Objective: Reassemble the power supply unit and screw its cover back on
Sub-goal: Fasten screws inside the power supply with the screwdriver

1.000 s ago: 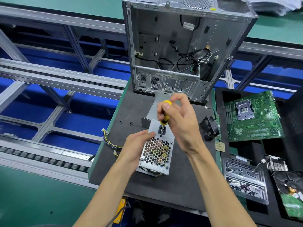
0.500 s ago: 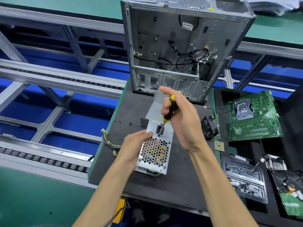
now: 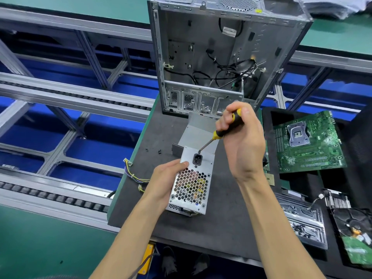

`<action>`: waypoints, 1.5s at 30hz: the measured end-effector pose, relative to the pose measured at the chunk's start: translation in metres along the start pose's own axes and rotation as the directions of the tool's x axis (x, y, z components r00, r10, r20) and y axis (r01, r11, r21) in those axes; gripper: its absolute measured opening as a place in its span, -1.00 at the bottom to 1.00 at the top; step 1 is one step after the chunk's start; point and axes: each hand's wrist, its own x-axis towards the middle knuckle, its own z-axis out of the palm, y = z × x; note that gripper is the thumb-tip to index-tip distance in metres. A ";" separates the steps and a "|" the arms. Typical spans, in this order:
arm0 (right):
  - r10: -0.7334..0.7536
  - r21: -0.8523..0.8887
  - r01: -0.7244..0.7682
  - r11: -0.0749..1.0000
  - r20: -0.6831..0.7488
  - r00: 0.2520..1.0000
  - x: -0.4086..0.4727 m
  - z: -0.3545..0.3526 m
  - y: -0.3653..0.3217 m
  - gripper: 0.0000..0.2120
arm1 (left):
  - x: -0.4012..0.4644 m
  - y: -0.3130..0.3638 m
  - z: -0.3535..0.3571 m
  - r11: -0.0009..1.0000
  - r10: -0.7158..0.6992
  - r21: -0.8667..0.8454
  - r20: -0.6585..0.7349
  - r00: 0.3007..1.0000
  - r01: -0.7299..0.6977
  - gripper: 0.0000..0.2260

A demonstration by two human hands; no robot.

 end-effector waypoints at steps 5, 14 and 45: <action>0.004 -0.019 -0.005 1.000 -0.028 1.000 0.003 -0.004 0.007 -0.74 | 0.001 0.001 0.000 1.000 -0.012 0.008 -0.007 1.000 0.012 -0.81; 0.034 -0.030 -0.035 0.999 -0.036 0.999 0.001 -0.006 0.015 -0.72 | 0.003 -0.001 0.000 1.000 -0.011 0.016 -0.010 1.000 0.011 -0.81; 0.041 -0.050 -0.041 0.998 0.000 0.999 0.003 -0.003 0.015 -0.68 | 0.003 0.002 -0.001 0.999 -0.006 0.036 0.011 1.000 0.005 -0.82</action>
